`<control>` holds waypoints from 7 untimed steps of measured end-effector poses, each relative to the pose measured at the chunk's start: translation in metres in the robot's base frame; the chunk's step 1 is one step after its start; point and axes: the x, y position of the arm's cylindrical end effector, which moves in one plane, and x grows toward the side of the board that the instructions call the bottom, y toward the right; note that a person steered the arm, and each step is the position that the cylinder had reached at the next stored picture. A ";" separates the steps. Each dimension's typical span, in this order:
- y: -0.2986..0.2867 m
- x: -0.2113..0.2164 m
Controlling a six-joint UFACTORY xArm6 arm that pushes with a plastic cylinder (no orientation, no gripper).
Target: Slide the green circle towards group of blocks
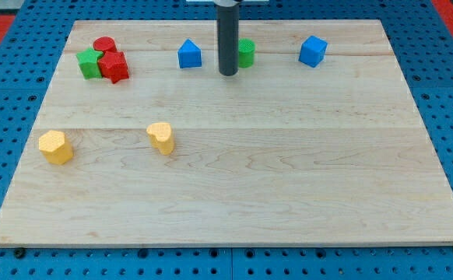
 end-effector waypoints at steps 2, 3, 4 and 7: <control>0.028 -0.016; 0.025 -0.042; 0.025 -0.059; 0.068 -0.055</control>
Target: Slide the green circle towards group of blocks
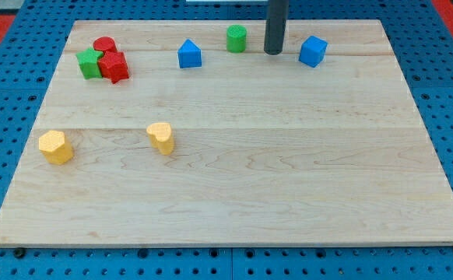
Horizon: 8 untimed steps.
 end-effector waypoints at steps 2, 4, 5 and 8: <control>-0.031 -0.035; -0.152 -0.036; -0.159 -0.036; -0.225 -0.023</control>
